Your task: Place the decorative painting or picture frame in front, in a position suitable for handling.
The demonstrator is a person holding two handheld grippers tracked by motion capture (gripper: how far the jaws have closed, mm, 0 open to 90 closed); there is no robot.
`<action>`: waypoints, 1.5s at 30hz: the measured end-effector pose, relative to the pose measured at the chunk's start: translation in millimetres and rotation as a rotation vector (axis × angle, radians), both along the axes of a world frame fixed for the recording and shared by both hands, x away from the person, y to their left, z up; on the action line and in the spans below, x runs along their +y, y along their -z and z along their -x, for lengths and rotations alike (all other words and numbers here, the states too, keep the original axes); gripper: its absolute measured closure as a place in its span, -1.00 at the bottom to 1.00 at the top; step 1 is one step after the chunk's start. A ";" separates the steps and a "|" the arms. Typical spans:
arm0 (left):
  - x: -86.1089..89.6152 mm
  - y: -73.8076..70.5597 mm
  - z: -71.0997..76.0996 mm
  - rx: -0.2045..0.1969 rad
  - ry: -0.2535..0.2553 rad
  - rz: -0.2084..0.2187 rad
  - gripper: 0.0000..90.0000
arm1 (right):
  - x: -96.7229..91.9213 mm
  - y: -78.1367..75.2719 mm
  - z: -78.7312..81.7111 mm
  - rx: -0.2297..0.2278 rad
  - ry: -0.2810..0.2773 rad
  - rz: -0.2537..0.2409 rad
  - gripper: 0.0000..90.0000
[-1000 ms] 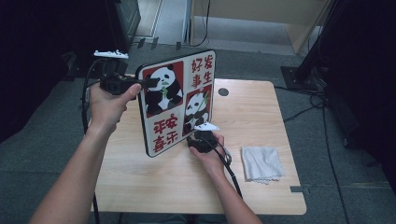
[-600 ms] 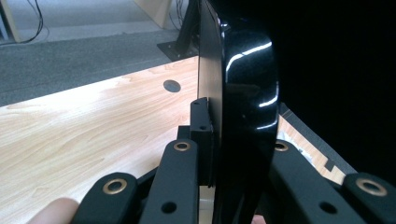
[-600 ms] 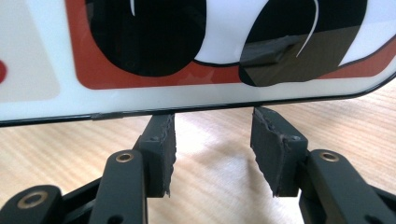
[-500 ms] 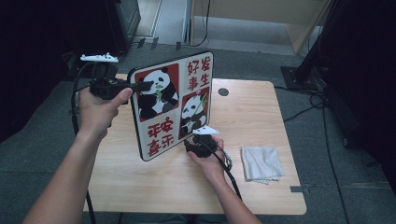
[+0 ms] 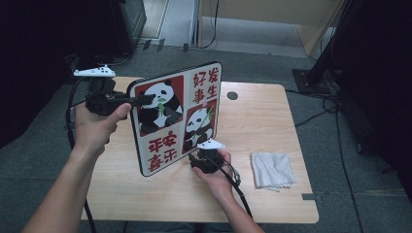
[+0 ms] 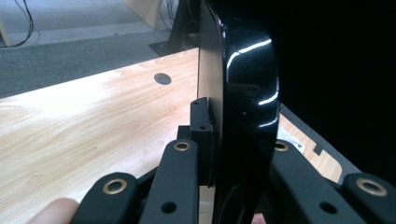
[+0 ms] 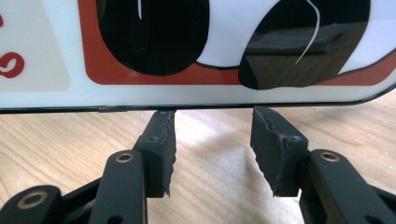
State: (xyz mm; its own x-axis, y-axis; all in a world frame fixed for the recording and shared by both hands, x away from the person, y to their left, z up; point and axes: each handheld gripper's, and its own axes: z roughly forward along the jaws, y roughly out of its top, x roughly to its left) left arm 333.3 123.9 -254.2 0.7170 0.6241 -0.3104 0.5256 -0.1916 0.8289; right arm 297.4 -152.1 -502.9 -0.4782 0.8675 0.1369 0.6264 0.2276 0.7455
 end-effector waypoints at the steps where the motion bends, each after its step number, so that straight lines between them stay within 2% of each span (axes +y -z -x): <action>1: 0.5 1.0 0.4 0.001 0.003 -0.002 0.83 | 1.0 0.5 1.4 0.002 0.001 0.005 0.13; 7: 3.8 9.8 1.2 0.010 0.008 0.022 0.83 | 0.4 4.6 7.0 0.016 0.010 0.013 0.13; 18: 4.5 17.5 1.1 0.003 0.038 0.032 0.82 | -3.3 7.7 12.2 0.031 0.016 0.018 0.12; 29: 18.6 33.6 -5.0 -0.026 0.082 0.061 0.83 | -10.8 9.6 10.5 0.029 -0.001 0.026 -0.02; 34: 23.6 40.2 -5.2 -0.026 0.090 0.069 0.83 | -16.5 3.8 10.3 0.003 -0.020 -0.008 -0.06; 36: 26.6 44.1 -5.5 -0.029 0.094 0.076 0.83 | -18.6 1.4 11.4 -0.008 -0.031 -0.006 -0.09; 40: 34.9 53.6 -7.8 -0.023 0.096 0.086 0.82 | -28.1 -1.9 14.0 -0.053 -0.037 0.030 -0.14; 45: 40.4 61.2 -9.0 -0.023 0.105 0.094 0.82 | -41.3 -6.7 12.2 -0.081 -0.007 0.011 -0.15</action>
